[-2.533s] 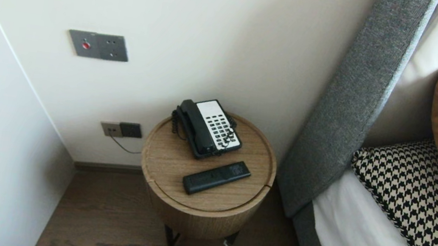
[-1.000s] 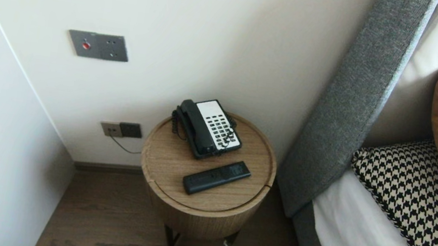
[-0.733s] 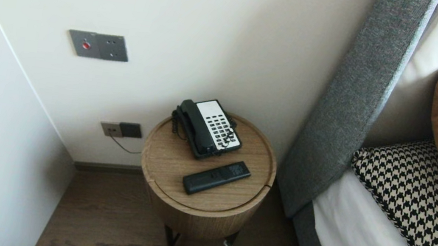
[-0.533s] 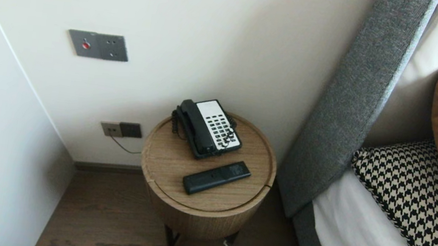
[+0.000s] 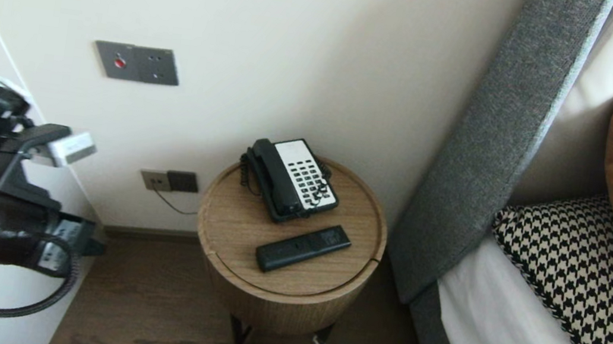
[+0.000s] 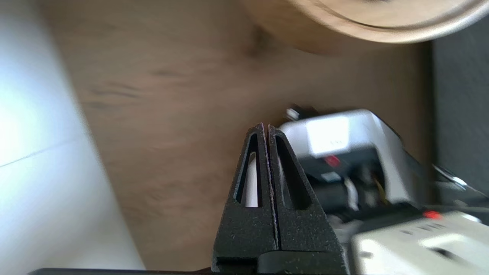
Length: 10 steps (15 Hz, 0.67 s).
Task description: Open the nightstand drawer
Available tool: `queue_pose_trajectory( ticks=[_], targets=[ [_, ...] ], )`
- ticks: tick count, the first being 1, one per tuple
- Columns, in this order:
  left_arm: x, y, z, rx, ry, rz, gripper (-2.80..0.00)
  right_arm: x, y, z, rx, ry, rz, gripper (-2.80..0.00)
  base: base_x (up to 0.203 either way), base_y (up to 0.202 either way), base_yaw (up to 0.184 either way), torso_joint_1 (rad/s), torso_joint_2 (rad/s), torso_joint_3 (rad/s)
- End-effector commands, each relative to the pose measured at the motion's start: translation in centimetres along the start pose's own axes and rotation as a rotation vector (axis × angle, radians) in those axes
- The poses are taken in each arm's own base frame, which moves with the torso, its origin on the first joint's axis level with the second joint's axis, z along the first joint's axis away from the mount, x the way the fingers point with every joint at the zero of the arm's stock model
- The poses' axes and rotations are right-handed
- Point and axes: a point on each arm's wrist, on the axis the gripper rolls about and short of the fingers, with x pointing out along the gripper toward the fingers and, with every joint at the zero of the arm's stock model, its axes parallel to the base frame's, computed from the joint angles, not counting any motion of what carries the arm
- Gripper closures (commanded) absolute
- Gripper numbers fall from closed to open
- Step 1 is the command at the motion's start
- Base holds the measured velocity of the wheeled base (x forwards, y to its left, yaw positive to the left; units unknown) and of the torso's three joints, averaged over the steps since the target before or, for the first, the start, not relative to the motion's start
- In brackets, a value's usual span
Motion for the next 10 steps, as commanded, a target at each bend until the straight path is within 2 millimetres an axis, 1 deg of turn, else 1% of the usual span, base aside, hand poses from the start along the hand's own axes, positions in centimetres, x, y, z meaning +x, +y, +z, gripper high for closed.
queue_pose_trajectory(
  ticks=[1,3,6,8,10],
  targets=[
    [5.9,-3.1,1.8,0.039,0.163,-0.036,0.00,0.0,0.0,0.0,0.000,-0.004,0.000,0.00,0.000,0.000,0.000,0.000,0.00,0.000],
    [8.6,-5.9,3.1,0.056,0.194,-0.078,0.00,0.0,0.0,0.0,0.000,-0.005,0.000,0.00,0.000,0.000,0.000,0.000,0.00,0.000],
    [11.9,-9.5,4.5,0.089,0.204,-0.144,0.00,0.0,0.0,0.0,0.000,-0.004,0.000,0.00,0.000,0.000,0.000,0.000,0.00,0.000],
    [13.7,-12.0,4.4,0.130,0.227,-0.173,0.00,0.0,0.0,0.0,0.000,-0.006,0.000,0.00,0.000,0.000,0.000,0.000,0.00,0.000],
    [15.2,-13.9,4.1,0.159,0.244,-0.183,0.00,0.0,0.0,0.0,0.000,-0.004,0.000,0.00,0.000,0.000,0.000,0.000,0.00,0.000]
  ],
)
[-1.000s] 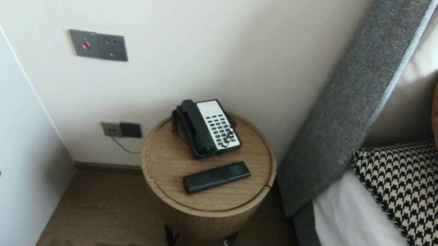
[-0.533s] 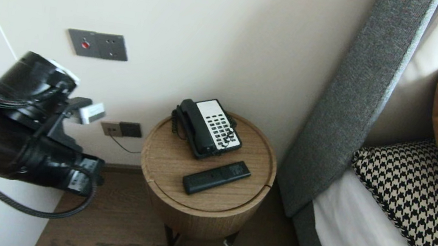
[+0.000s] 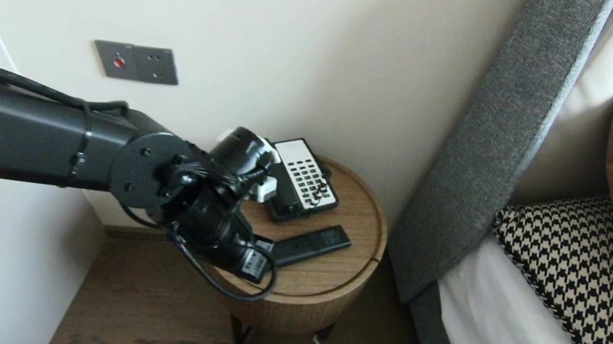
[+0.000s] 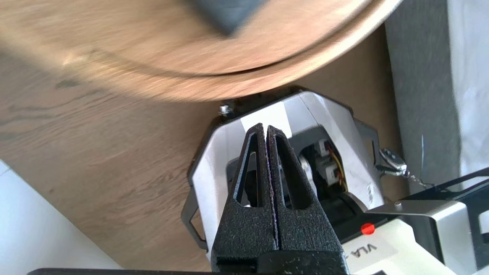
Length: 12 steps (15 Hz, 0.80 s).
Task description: Open the nightstand drawer
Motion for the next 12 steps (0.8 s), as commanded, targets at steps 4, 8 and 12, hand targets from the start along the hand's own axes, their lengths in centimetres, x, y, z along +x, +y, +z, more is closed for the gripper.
queue_pose_trajectory(
  ticks=[4,8,12],
  targets=[
    [5.3,-2.9,1.3,-0.026,0.034,0.025,0.00,0.0,0.0,0.0,0.000,-0.004,0.000,0.00,0.000,0.000,0.000,0.000,0.00,0.000],
    [6.9,-3.4,1.8,-0.047,-0.041,0.064,0.00,0.0,0.0,0.0,0.000,-0.004,0.000,0.00,0.000,0.000,0.000,0.000,0.00,0.000],
    [7.7,-3.4,1.3,-0.041,-0.045,0.095,0.00,0.0,0.0,0.0,0.000,-0.004,0.000,0.00,0.000,0.000,0.000,0.000,0.00,0.000]
  ],
)
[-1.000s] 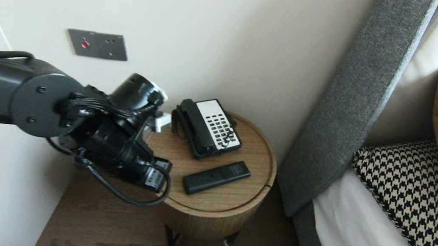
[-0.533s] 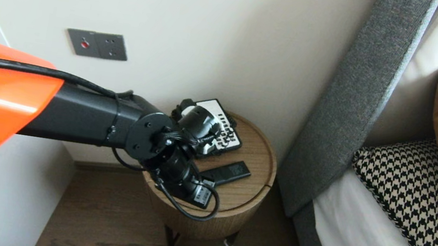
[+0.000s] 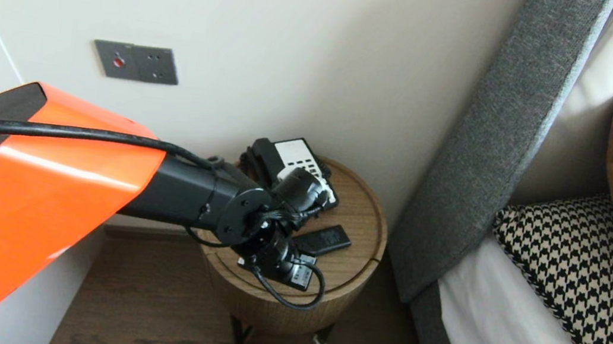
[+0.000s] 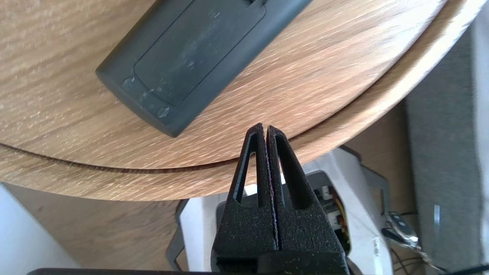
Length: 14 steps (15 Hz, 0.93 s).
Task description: Open the nightstand drawer
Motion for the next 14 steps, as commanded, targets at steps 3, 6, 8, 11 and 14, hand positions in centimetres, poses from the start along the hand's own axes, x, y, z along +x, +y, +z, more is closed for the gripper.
queue_pose_trajectory(
  ticks=[3,6,8,11,14],
  targets=[
    [0.8,0.2,-1.1,0.003,0.043,0.021,0.00,0.0,0.0,0.0,0.000,-0.005,0.000,0.00,0.000,0.000,0.000,0.000,0.00,0.000],
    [0.9,0.1,-1.0,-0.026,0.033,0.009,0.00,0.0,0.0,0.0,0.000,-0.005,0.000,0.00,0.000,0.000,0.000,0.000,0.00,0.000],
    [1.1,-0.1,-1.3,-0.041,0.033,0.004,0.00,0.0,0.0,0.0,0.000,-0.004,0.000,0.00,0.000,0.000,0.000,0.000,0.00,0.000],
    [1.4,-0.2,-2.2,-0.035,0.067,-0.029,0.00,0.0,0.0,0.0,0.000,-0.004,0.000,0.00,0.000,0.000,0.000,0.000,0.00,0.000],
    [1.3,-0.1,-3.0,-0.032,0.097,-0.043,0.00,0.0,0.0,0.0,0.000,-0.003,0.000,0.00,0.000,0.000,0.000,0.000,0.00,0.000]
  ],
)
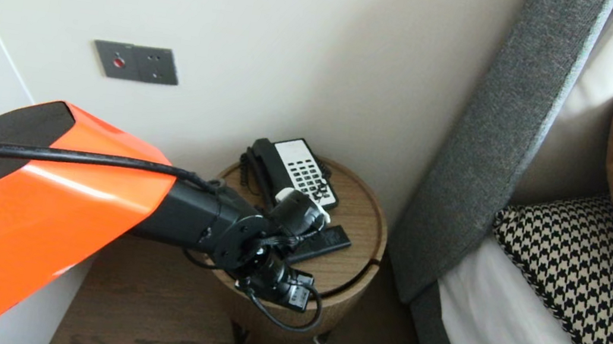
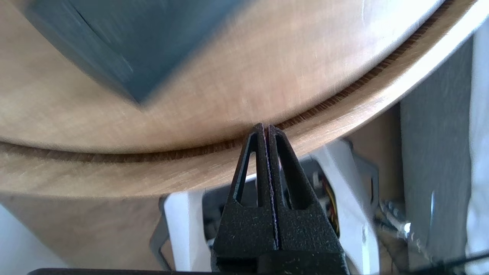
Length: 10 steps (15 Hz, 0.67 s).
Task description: Open the nightstand drawer
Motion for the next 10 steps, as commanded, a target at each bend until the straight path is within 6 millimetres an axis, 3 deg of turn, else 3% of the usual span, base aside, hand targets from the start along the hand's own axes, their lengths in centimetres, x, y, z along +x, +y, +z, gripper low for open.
queue_pose_trajectory(
  ticks=[1,5,10],
  targets=[
    [-0.4,0.1,-0.4,0.000,0.015,-0.015,0.00,0.0,0.0,0.0,0.000,-0.004,0.000,0.00,0.000,0.000,0.000,0.000,0.00,0.000],
    [-1.1,0.3,-1.5,0.006,0.033,-0.026,0.00,0.0,0.0,0.0,0.000,-0.006,0.000,0.00,0.000,0.000,0.000,0.000,0.00,0.000],
    [-0.6,0.0,-3.3,0.029,0.039,-0.049,0.00,0.0,0.0,0.0,0.000,-0.004,0.000,0.00,0.000,0.000,0.000,0.000,0.00,0.000]
  ],
)
